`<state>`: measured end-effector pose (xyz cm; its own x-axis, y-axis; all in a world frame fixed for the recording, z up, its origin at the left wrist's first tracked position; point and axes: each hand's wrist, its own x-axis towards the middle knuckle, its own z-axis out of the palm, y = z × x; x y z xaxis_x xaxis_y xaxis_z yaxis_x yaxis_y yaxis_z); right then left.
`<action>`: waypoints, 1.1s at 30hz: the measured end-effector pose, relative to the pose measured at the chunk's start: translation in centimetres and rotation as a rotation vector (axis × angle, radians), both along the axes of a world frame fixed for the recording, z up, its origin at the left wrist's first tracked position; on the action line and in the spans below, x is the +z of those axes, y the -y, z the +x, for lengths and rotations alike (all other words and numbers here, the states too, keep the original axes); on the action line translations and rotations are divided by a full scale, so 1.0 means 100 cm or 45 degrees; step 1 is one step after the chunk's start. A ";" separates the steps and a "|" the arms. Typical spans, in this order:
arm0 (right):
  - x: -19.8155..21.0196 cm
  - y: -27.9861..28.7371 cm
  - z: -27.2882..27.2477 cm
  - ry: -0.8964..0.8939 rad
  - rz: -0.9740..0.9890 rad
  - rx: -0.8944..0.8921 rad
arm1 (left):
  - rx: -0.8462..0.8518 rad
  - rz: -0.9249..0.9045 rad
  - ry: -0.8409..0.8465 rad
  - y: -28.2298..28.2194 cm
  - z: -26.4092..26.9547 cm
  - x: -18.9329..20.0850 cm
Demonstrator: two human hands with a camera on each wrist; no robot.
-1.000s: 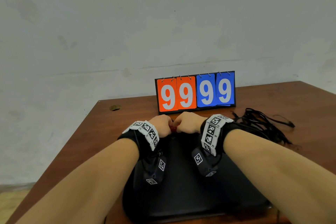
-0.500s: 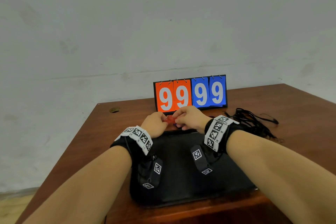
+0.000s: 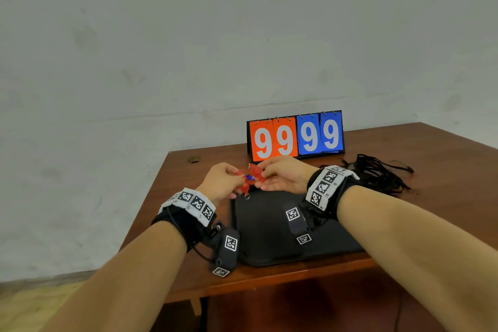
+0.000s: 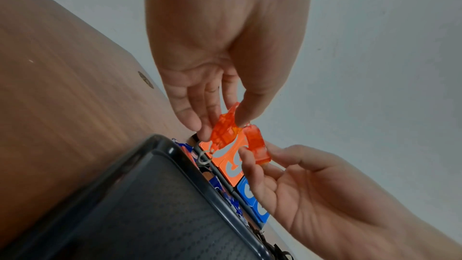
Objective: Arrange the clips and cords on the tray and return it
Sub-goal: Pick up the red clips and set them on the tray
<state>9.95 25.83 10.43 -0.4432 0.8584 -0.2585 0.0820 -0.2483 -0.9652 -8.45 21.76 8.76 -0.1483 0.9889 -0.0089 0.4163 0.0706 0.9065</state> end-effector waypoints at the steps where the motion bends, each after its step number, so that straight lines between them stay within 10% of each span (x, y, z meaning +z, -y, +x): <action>1: 0.001 0.002 -0.003 -0.009 -0.016 0.010 | -0.005 -0.005 0.026 0.006 -0.004 0.003; 33: -0.029 -0.064 -0.010 0.817 0.817 0.068 | 0.020 0.043 -0.631 -0.061 0.003 -0.018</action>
<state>8.92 32.24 7.54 -0.4222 0.9051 0.0510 0.6477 0.3405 -0.6816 -8.16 27.87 6.93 -0.1414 0.9851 0.0983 0.7967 0.0543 0.6020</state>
